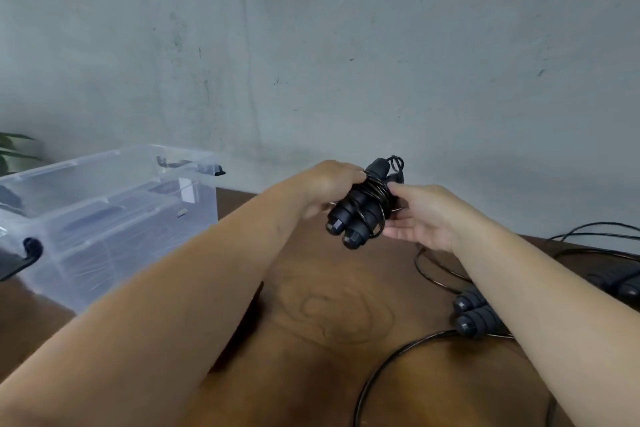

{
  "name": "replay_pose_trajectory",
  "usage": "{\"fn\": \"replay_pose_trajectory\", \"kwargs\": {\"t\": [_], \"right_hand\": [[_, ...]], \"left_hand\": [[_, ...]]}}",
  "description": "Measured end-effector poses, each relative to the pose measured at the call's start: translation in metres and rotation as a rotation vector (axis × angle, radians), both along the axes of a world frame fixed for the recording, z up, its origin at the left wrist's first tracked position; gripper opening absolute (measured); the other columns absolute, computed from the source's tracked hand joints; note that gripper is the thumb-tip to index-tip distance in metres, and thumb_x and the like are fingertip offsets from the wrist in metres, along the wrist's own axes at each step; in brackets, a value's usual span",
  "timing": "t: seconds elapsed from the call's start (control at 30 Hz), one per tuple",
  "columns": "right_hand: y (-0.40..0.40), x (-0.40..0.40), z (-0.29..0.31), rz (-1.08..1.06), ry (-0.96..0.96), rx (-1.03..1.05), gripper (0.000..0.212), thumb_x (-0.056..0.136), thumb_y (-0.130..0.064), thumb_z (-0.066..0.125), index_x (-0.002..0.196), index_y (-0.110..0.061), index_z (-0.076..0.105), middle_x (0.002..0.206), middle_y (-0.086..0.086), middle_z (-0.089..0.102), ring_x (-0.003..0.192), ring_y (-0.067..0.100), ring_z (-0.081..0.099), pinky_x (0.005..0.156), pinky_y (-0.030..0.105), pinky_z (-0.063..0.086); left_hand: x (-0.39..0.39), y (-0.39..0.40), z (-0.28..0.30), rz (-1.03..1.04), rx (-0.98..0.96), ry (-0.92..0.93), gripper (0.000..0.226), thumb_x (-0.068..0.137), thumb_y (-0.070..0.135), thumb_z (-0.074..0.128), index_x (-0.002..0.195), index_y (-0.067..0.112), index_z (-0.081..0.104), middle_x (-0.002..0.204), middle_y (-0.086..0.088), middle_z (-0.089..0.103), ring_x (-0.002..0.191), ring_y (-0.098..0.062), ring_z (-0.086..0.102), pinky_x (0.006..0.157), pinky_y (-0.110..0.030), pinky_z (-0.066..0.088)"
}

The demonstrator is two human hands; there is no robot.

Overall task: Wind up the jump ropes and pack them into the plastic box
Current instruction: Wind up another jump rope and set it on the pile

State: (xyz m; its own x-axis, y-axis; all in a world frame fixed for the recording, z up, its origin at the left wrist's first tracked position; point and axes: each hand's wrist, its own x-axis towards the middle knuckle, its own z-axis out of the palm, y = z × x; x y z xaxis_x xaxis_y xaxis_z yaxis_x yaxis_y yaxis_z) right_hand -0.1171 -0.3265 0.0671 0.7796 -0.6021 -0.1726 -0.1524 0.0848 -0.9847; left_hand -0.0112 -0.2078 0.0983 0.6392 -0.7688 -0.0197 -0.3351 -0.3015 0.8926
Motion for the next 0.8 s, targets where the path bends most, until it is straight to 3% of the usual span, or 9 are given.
{"fn": "replay_pose_trajectory", "kwargs": {"t": [0.1,0.17,0.3,0.37,0.43,0.53,0.63,0.8], "right_hand": [[0.018,0.021,0.001,0.078,-0.036,0.036,0.020,0.101,-0.025,0.053,0.099,-0.007,0.060,0.094,0.016,0.062,0.074,0.026,0.063,0.062,0.033,0.057],[0.034,0.035,-0.001,0.133,-0.048,0.059,0.020,0.102,-0.025,0.052,0.100,-0.006,0.060,0.091,0.015,0.061,0.071,0.024,0.062,0.060,0.032,0.057],[0.063,0.059,-0.010,0.220,-0.016,0.078,0.021,0.102,-0.025,0.051,0.097,-0.007,0.060,0.083,0.013,0.059,0.066,0.023,0.061,0.063,0.034,0.058],[0.074,0.067,-0.017,0.246,0.011,0.079,0.022,0.102,-0.025,0.051,0.095,-0.007,0.060,0.080,0.011,0.057,0.064,0.022,0.060,0.062,0.033,0.059],[0.084,0.076,-0.020,0.257,0.023,0.083,0.021,0.102,-0.025,0.051,0.096,-0.006,0.060,0.081,0.011,0.056,0.063,0.021,0.059,0.055,0.031,0.058],[0.090,0.089,-0.022,0.221,0.015,0.067,0.021,0.102,-0.024,0.052,0.096,-0.005,0.060,0.085,0.013,0.056,0.065,0.022,0.059,0.054,0.030,0.056],[0.094,0.101,-0.020,0.206,0.012,0.049,0.020,0.101,-0.023,0.052,0.094,-0.006,0.059,0.085,0.012,0.056,0.065,0.022,0.059,0.052,0.028,0.055],[0.094,0.114,-0.033,0.199,0.029,0.047,0.017,0.102,-0.022,0.051,0.100,-0.007,0.059,0.091,0.012,0.059,0.063,0.020,0.058,0.049,0.026,0.053]], "left_hand": [[0.025,0.027,0.008,0.023,0.083,-0.041,0.025,0.101,0.020,0.044,0.118,0.025,0.063,0.126,-0.002,0.063,0.102,-0.027,0.060,0.099,-0.042,0.047],[0.037,0.048,0.012,0.044,0.123,-0.054,0.023,0.099,0.019,0.047,0.110,0.025,0.066,0.124,-0.002,0.065,0.090,-0.024,0.059,0.089,-0.037,0.050],[0.052,0.085,0.009,0.109,0.201,-0.058,0.024,0.097,0.018,0.050,0.115,0.018,0.066,0.113,-0.003,0.067,0.082,-0.020,0.057,0.077,-0.030,0.049],[0.055,0.098,0.002,0.134,0.219,-0.065,0.019,0.099,0.016,0.048,0.106,0.017,0.065,0.096,-0.006,0.063,0.074,-0.019,0.051,0.064,-0.027,0.044],[0.059,0.108,-0.005,0.170,0.206,-0.094,0.017,0.099,0.013,0.046,0.099,0.013,0.063,0.091,-0.012,0.055,0.069,-0.020,0.044,0.057,-0.026,0.036],[0.069,0.111,-0.012,0.241,0.167,-0.180,0.020,0.099,0.014,0.048,0.108,0.007,0.064,0.097,-0.014,0.059,0.076,-0.024,0.050,0.066,-0.031,0.040],[0.078,0.111,-0.016,0.314,0.149,-0.210,0.028,0.099,0.023,0.051,0.122,0.014,0.064,0.111,-0.006,0.064,0.092,-0.023,0.058,0.080,-0.032,0.048],[0.090,0.107,-0.031,0.322,0.174,-0.202,0.032,0.098,0.022,0.052,0.125,0.011,0.064,0.124,-0.012,0.064,0.115,-0.029,0.058,0.092,-0.030,0.047]]}}
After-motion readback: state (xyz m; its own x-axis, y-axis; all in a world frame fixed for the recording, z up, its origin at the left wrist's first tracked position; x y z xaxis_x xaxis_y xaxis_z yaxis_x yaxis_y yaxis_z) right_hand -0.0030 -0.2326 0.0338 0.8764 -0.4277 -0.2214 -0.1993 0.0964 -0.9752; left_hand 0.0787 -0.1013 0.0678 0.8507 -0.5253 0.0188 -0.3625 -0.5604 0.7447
